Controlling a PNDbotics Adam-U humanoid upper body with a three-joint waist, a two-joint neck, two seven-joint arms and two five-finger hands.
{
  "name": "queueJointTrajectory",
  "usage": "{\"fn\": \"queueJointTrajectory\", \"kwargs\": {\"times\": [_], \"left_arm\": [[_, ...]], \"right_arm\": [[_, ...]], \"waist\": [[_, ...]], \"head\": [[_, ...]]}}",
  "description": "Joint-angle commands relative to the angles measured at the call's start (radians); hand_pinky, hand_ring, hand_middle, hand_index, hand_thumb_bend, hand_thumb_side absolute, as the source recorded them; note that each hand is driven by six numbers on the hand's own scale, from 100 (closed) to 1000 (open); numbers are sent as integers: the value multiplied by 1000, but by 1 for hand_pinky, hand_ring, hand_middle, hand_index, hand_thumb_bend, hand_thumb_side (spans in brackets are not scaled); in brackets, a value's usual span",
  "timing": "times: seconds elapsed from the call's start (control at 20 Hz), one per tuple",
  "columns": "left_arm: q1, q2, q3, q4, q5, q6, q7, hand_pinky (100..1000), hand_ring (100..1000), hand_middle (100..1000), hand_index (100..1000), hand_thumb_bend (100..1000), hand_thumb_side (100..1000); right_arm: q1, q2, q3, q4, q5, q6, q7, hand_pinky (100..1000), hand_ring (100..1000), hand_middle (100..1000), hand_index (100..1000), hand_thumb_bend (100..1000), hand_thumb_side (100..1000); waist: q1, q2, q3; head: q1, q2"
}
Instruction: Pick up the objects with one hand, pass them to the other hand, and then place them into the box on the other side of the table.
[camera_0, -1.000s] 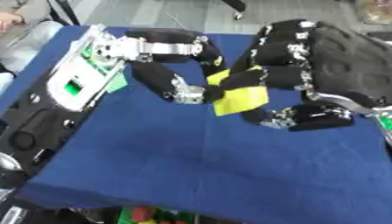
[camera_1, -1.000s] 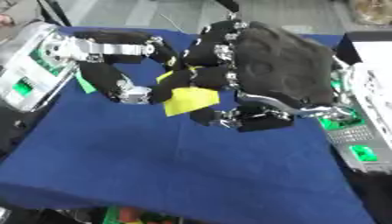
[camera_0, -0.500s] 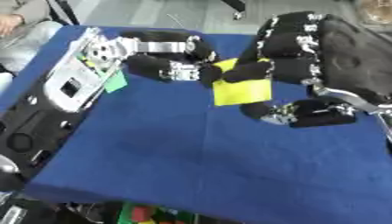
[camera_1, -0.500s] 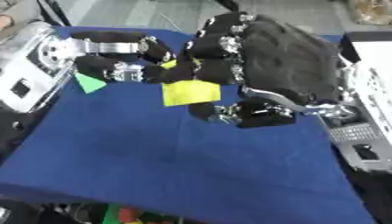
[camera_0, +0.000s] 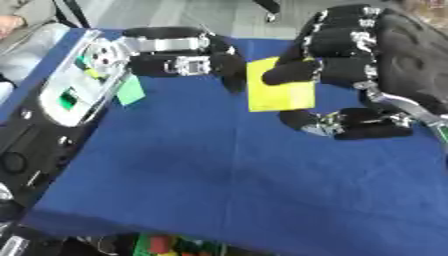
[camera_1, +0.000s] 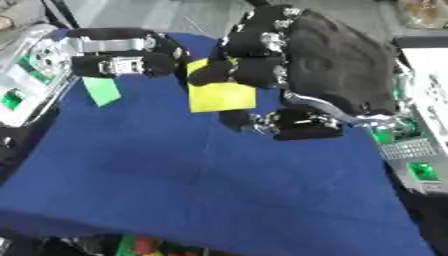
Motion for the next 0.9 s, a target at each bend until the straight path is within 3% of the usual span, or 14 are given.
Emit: {"fn": "queueJointTrajectory", "kwargs": {"times": [0.05, 0.35, 0.6, 0.65, 0.7, 0.9], "left_arm": [[-3, 30, 39, -18, 28, 9, 14, 735, 653, 619, 770, 312, 1000], [45, 57, 149, -29, 72, 10, 112, 735, 649, 614, 767, 298, 1000], [123, 81, 275, -30, 95, 14, 236, 732, 645, 610, 764, 294, 1000], [141, 82, 299, -30, 99, 18, 259, 731, 643, 614, 763, 228, 1000], [158, 80, 321, -30, 103, 23, 280, 730, 642, 607, 762, 296, 1000], [228, 69, 392, -48, 121, 39, 342, 729, 641, 606, 759, 300, 1000]], "right_arm": [[-14, -25, -17, -20, 10, 2, -17, 572, 566, 562, 781, 296, 100], [-3, -72, -54, -20, 40, 24, -55, 568, 562, 562, 775, 306, 100], [40, -152, -137, -12, 98, 93, -111, 563, 558, 560, 771, 289, 100], [50, -168, -155, -5, 114, 111, -126, 564, 559, 558, 772, 404, 100], [60, -182, -173, 8, 130, 130, -139, 564, 559, 561, 773, 285, 100], [99, -234, -254, 104, 196, 208, -191, 571, 567, 562, 784, 284, 100]], "waist": [[-2, -13, 1], [-5, -15, 3], [-6, -13, 7], [-6, -13, 8], [-7, -12, 10], [-8, -9, 17]], "head": [[-3, 5], [-17, 5], [-62, 5], [-74, 5], [-86, 5], [-140, 5]]}}
